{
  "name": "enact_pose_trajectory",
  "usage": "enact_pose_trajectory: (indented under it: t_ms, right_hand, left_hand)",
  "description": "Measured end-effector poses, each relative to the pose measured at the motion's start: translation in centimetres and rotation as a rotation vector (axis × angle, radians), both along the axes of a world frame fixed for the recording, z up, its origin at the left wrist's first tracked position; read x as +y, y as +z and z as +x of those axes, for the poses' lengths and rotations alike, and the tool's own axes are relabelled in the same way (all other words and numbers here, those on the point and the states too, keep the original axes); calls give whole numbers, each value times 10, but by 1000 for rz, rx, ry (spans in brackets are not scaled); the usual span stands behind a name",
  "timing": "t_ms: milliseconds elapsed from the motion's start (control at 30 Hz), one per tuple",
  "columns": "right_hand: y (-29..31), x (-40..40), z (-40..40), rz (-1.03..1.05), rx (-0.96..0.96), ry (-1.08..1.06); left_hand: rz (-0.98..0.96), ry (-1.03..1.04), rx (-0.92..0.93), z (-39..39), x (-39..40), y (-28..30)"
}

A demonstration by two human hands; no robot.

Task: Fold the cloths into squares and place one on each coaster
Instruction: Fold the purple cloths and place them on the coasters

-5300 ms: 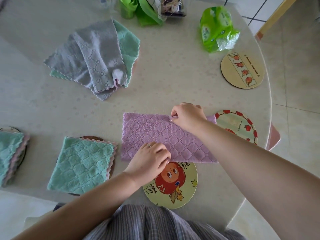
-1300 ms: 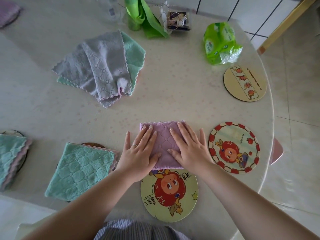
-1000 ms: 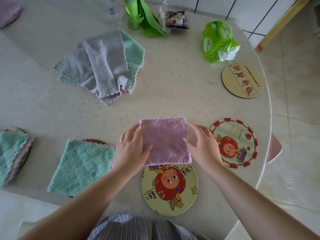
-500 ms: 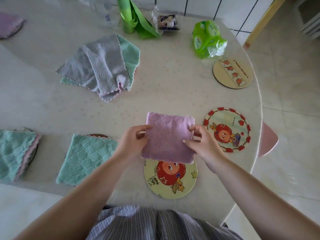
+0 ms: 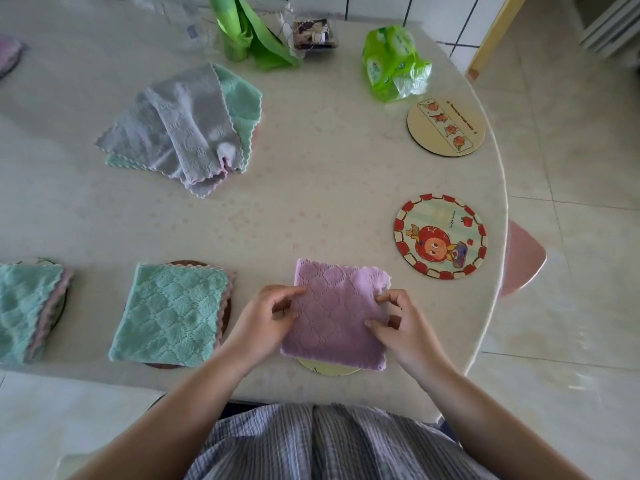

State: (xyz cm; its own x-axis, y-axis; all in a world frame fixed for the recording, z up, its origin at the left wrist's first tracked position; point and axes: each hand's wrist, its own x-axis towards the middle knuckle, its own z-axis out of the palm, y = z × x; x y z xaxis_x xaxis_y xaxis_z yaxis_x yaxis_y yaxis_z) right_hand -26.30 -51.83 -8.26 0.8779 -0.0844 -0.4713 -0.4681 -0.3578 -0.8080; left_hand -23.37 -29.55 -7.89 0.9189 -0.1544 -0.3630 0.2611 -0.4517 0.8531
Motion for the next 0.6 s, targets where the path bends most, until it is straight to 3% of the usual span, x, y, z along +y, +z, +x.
enact_pose_trajectory:
  t_ms: [233,300,467,600]
  right_hand:
    - [-6,3,-9,-207,-191,151]
    - [-7,2,-11,-275,-230,179]
    - [-5,1,-13,-689,-431,389]
    - [-6,1,-8,-769,-398,624]
  left_hand:
    - [72,-12,0,-8,6,-6]
    - [168,-51,-67,-10,6,-6]
    - [551,-384,-449,-16,4,-5]
    - [665,-581,-391,-13,1,-12]
